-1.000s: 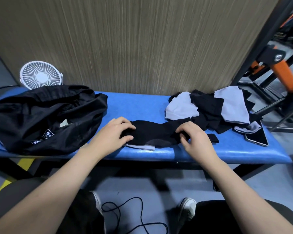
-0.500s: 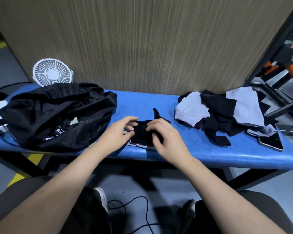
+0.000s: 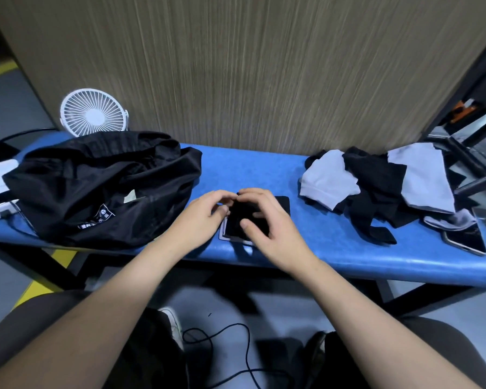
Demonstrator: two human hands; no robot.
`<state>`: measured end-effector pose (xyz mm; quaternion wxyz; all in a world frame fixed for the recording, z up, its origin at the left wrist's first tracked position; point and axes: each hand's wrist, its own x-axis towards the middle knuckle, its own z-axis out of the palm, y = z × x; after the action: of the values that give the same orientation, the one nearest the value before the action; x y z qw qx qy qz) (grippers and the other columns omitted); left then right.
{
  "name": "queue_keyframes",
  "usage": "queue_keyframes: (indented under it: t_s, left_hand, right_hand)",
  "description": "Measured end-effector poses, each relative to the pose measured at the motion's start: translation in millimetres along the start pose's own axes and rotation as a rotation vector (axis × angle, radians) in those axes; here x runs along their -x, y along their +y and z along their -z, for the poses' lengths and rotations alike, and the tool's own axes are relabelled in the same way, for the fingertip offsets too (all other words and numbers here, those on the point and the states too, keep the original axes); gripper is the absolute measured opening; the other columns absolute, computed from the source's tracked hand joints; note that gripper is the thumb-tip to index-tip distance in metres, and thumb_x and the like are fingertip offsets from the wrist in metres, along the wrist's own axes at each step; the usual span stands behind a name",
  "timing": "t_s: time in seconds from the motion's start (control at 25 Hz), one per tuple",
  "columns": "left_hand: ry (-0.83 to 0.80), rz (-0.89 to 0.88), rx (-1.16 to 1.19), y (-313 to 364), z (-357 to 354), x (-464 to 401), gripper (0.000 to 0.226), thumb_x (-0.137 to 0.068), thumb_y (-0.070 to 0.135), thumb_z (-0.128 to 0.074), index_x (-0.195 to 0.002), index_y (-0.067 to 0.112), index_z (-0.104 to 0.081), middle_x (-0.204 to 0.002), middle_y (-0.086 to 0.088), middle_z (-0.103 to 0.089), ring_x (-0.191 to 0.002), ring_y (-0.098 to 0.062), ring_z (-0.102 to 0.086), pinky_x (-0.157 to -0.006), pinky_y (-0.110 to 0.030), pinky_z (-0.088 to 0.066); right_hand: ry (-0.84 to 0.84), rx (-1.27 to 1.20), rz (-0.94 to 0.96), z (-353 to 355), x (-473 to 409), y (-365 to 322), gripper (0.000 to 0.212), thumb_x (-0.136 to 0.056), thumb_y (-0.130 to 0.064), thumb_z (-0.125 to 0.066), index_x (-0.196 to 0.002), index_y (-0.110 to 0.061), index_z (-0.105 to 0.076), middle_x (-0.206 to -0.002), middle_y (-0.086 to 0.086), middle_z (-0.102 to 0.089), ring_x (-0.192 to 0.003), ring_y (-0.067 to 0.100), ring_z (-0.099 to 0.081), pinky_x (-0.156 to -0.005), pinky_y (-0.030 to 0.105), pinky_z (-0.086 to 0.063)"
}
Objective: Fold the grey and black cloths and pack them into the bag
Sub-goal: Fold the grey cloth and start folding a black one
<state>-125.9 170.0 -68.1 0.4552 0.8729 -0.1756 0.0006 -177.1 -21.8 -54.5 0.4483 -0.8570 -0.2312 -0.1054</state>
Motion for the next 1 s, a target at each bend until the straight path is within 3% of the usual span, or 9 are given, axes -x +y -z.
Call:
queue_keyframes:
  t_s: [0.08, 0.2, 0.4, 0.56, 0.72, 0.76, 0.84, 0.92, 1.0]
  left_hand:
    - [0.009, -0.018, 0.000, 2.5, -2.3, -1.0, 0.025, -0.099, 0.020, -0.057, -0.122, 0.029, -0.064, -0.114, 0.008, -0.066, -0.101, -0.009, -0.065, -0.098, -0.032, -0.049]
    - [-0.008, -0.001, -0.036, 8.9, -8.0, -0.9, 0.026, -0.096, 0.034, -0.061, -0.122, 0.037, -0.065, -0.106, 0.007, -0.061, -0.096, -0.008, -0.062, -0.093, -0.026, -0.048]
    - [-0.055, 0.052, -0.162, 11.3, -16.2, -2.7, 0.031, -0.084, 0.038, -0.075, -0.114, 0.034, -0.069, -0.104, 0.012, -0.048, -0.086, -0.001, -0.053, -0.086, -0.026, -0.045]
    - [-0.049, 0.048, -0.161, 11.1, -16.3, -2.6, 0.027, -0.088, 0.030, -0.072, -0.114, 0.031, -0.067, -0.109, 0.010, -0.049, -0.097, -0.007, -0.055, -0.095, -0.033, -0.047]
    - [-0.013, 0.013, -0.231, 12.5, -20.5, 0.1, 0.034, -0.092, 0.039, -0.063, -0.126, 0.037, -0.059, -0.123, 0.014, -0.043, -0.109, -0.012, -0.051, -0.098, -0.040, -0.046]
    - [-0.017, 0.010, -0.242, 13.6, -21.6, -0.5, 0.039, -0.093, 0.043, -0.060, -0.132, 0.040, -0.055, -0.135, 0.014, -0.040, -0.123, -0.014, -0.046, -0.105, -0.041, -0.042]
    - [-0.069, -0.008, -0.314, 15.4, -24.2, -1.9, 0.050, -0.097, 0.049, -0.051, -0.146, 0.045, -0.040, -0.159, 0.017, -0.019, -0.148, -0.014, -0.017, -0.119, -0.039, -0.025]
    - [-0.144, -0.062, -0.460, 14.1, -27.9, -2.1, 0.057, -0.099, 0.055, -0.038, -0.153, 0.047, -0.021, -0.165, 0.021, 0.002, -0.152, -0.007, 0.007, -0.121, -0.037, -0.011]
    - [-0.218, -0.074, -0.564, 8.7, -31.1, -0.3, 0.061, -0.099, 0.059, -0.027, -0.156, 0.046, -0.010, -0.164, 0.021, 0.009, -0.152, -0.005, 0.012, -0.124, -0.037, -0.005]
  right_hand:
    - [0.074, 0.116, -0.009, 12.5, 3.8, 8.3, 0.032, -0.097, -0.018, -0.057, -0.128, -0.016, -0.056, -0.137, -0.002, -0.052, -0.132, 0.011, -0.046, -0.110, 0.033, -0.039]
    - [0.087, 0.410, -0.123, 28.4, 7.8, 31.0, 0.036, -0.099, -0.030, -0.053, -0.133, -0.019, -0.055, -0.145, 0.001, -0.048, -0.135, 0.020, -0.044, -0.113, 0.042, -0.036]
    - [-0.222, 0.597, -0.268, 29.4, 14.7, 44.2, 0.053, -0.103, -0.040, -0.048, -0.151, -0.021, -0.040, -0.160, 0.004, -0.031, -0.146, 0.023, -0.030, -0.119, 0.037, -0.024]
    - [-0.255, 0.694, -0.242, 32.3, 12.6, 38.5, 0.055, -0.103, -0.043, -0.045, -0.152, -0.021, -0.037, -0.161, 0.004, -0.029, -0.147, 0.022, -0.027, -0.118, 0.036, -0.021]
    - [-0.264, 0.689, -0.250, 30.2, 11.5, 39.3, 0.055, -0.103, -0.043, -0.046, -0.152, -0.020, -0.037, -0.161, 0.006, -0.028, -0.148, 0.023, -0.025, -0.119, 0.038, -0.021]
    - [-0.263, 0.684, -0.251, 29.5, 11.7, 40.3, 0.056, -0.102, -0.044, -0.045, -0.153, -0.021, -0.036, -0.162, 0.005, -0.026, -0.149, 0.023, -0.023, -0.120, 0.039, -0.020]
    - [-0.254, 0.657, -0.260, 30.4, 12.8, 42.7, 0.061, -0.101, -0.052, -0.043, -0.155, -0.026, -0.031, -0.166, 0.002, -0.017, -0.153, 0.022, -0.011, -0.123, 0.042, -0.013]
    - [-0.253, 0.634, -0.280, 32.3, 14.6, 45.9, 0.068, -0.098, -0.061, -0.036, -0.158, -0.033, -0.020, -0.168, -0.004, -0.004, -0.155, 0.018, 0.003, -0.124, 0.044, -0.003]
    - [-0.292, 0.627, -0.304, 31.8, 17.0, 49.2, 0.072, -0.096, -0.066, -0.032, -0.159, -0.036, -0.012, -0.169, -0.007, 0.005, -0.155, 0.016, 0.009, -0.124, 0.046, 0.002]
